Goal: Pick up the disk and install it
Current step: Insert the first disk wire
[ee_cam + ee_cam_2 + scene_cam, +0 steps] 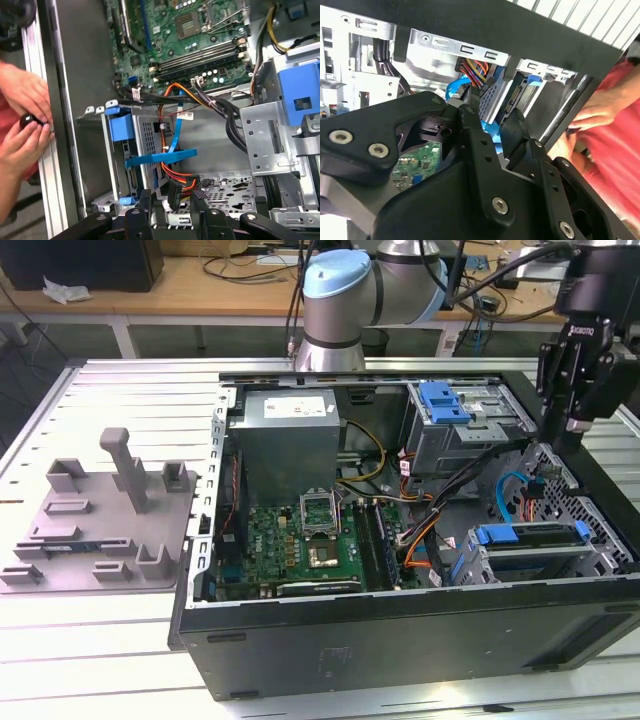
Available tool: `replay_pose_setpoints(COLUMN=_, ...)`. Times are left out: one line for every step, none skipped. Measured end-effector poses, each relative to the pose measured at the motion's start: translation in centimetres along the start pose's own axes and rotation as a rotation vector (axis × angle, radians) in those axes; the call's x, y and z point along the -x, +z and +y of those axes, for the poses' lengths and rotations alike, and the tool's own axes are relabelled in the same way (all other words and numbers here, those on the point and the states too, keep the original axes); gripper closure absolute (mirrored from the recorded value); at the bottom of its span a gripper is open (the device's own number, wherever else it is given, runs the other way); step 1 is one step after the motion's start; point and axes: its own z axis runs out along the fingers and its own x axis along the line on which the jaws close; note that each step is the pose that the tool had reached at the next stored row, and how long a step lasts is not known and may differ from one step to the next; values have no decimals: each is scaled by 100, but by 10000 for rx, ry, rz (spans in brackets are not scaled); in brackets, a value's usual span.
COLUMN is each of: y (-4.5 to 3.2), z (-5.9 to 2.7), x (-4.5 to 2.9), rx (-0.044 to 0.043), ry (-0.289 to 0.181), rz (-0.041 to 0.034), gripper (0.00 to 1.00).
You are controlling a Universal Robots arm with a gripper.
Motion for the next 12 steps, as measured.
replay_pose_setpoints(y=5, z=0, x=2, rx=53, ry=122, rz=6, gripper=56)
replay_pose_setpoints(y=10, z=0, x=4, rx=103, ry=240, rz=10, gripper=56)
replay_pose_setpoints(y=14, z=0, x=6, rx=155, ry=361, rz=15, gripper=56)
replay_pose_setpoints(y=19, z=0, x=9, rx=207, ry=483, rz=20, gripper=56)
replay_pose_setpoints(y=24, z=0, x=11, rx=259, ry=604, rz=26, gripper=56)
replay_pose_setpoints(y=29, z=0, x=13, rx=310, ry=725, rz=32, gripper=56)
replay_pose_setpoints(y=33, z=0, x=15, rx=352, ry=825, rz=37, gripper=56)
replay_pose_setpoints(y=40, z=0, x=18, rx=402, ry=941, rz=44, gripper=56)
replay_pose_setpoints(y=46, z=-2, x=21, rx=438, ry=1031, rz=56, gripper=56)
replay_pose_setpoints(y=52, z=-6, x=24, rx=465, ry=1111, rz=87, gripper=56)
replay_pose_setpoints(y=59, z=-14, x=30, rx=482, ry=1191, rz=162, gripper=56)
replay_pose_setpoints(y=61, z=-20, x=35, rx=478, ry=1209, rz=229, gripper=56)
